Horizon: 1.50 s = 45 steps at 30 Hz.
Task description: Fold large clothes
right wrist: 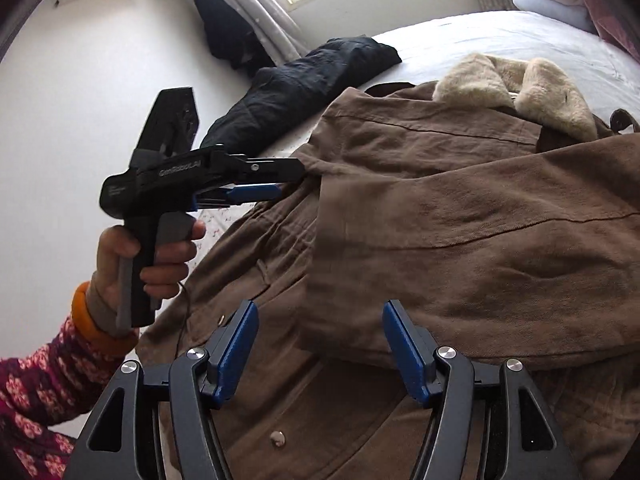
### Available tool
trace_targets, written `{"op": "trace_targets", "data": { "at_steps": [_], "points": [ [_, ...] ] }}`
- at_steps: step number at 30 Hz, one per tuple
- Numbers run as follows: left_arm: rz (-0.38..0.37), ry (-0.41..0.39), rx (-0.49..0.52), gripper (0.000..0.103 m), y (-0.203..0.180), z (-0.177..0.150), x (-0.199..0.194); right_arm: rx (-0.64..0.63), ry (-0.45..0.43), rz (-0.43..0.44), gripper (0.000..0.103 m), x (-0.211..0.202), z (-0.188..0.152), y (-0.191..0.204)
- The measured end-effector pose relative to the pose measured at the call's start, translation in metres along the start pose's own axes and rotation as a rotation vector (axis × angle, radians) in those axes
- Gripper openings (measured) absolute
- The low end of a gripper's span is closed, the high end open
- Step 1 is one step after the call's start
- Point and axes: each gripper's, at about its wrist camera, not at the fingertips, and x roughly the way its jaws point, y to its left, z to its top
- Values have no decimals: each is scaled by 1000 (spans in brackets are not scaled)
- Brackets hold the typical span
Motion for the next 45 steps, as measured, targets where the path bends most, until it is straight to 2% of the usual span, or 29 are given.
{"op": "trace_targets", "data": {
  "at_steps": [2,5,7,8,9,10,11,13,15,19,21,23,24,26,28,30,32,34,35,36,37,38,39,41,45],
  "points": [
    [21,25,15,94,-2,-4,11,18,-5,-43,66,-7,0,-7],
    [112,70,43,93,-5,-10,34,73,-21,-107,66,-16,-1,-24],
    [130,80,46,86,-6,-11,50,111,-36,-136,66,-21,-1,-37],
    [158,73,52,72,-8,-11,56,133,-46,-154,66,-23,-3,-45],
    [197,60,74,50,-11,-11,61,156,-57,-175,66,-27,-5,-51],
    [231,43,104,33,-18,-11,63,185,-69,-203,66,-29,-5,-60],
    [270,36,135,5,-27,-11,61,211,-80,-227,66,-33,-6,-68],
    [284,-5,181,5,-46,-8,47,261,-114,-260,66,-44,-8,-85],
    [243,-78,238,5,-66,3,21,312,-167,-296,66,-59,-9,-104],
    [203,-291,354,5,-105,39,-37,398,-263,-400,66,-92,-3,-142],
    [213,-379,386,5,-113,59,-51,433,-298,-444,66,-103,3,-163],
    [270,-440,400,6,-111,80,-45,469,-325,-472,66,-111,12,-188],
    [330,-427,402,12,-104,93,-31,487,-331,-482,66,-112,15,-200],
    [426,-320,382,16,-81,111,5,531,-336,-488,66,-110,24,-228],
    [445,-217,339,19,-53,121,41,574,-330,-485,66,-104,33,-253],
    [427,-156,299,20,-33,122,68,606,-325,-479,66,-94,41,-275],
    [330,-91,246,24,-19,119,87,635,-319,-502,66,-85,47,-296],
    [236,-61,206,25,-14,111,99,658,-316,-517,66,-72,52,-310],
    [210,-67,202,25,-15,108,100,660,-317,-524,58,-67,53,-314],
    [194,-79,206,25,-17,107,100,648,-317,-532,37,-63,56,-315],
    [188,-88,214,24,-20,106,101,631,-318,-554,30,-59,58,-312],
    [185,-95,228,8,-24,106,102,611,-328,-585,24,-58,59,-308],
    [189,-111,240,8,-30,105,100,590,-346,-606,19,-59,60,-303],
    [217,-176,266,7,-44,110,95,584,-383,-640,17,-64,60,-298],
    [202,-325,271,7,-69,123,83,614,-479,-699,16,-76,53,-295]
  ]
}}
